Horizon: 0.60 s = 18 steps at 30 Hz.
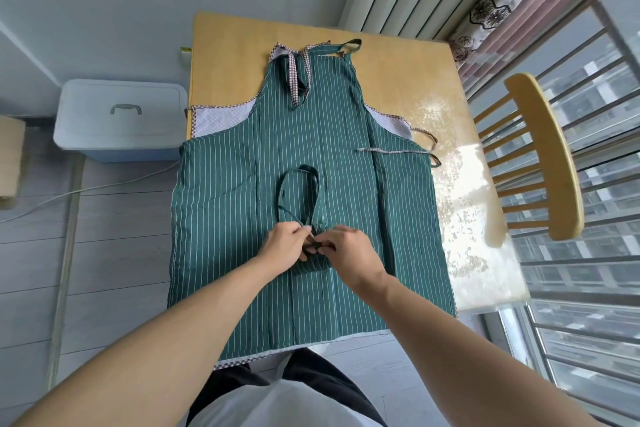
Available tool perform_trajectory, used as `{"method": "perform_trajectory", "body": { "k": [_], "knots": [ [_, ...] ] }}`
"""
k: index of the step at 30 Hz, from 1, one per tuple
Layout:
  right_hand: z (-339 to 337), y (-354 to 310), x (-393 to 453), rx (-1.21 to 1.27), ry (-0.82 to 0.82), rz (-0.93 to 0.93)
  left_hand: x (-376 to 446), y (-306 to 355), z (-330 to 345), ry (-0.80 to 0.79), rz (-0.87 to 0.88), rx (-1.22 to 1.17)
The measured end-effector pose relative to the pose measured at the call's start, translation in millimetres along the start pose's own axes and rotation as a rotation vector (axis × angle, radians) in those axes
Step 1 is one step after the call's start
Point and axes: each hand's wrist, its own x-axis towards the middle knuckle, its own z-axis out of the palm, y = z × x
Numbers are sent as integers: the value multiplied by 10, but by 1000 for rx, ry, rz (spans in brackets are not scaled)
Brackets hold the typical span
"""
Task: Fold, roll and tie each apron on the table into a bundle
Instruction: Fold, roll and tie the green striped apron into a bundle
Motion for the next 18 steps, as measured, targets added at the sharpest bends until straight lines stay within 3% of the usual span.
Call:
{"method": "perform_trajectory", "body": {
  "k": [5, 9, 12, 14, 18],
  "knots": [
    [40, -2, -38, -292, -84, -147, 30, 65, -4, -8, -16, -19],
    [-5, -11, -37, -340, -142, -194, -20, 106, -5, 4, -30, -35],
    [-1, 48, -31, -349, -183, -174, -81, 98, -54, -119, -21, -40],
    [20, 98, 2, -256, -224, -89, -115, 70, -34, -145, 13, -14],
    [-40, 22, 119, 74, -294, 114, -177, -25, 10, 65, 93, 93]
  ]
}}
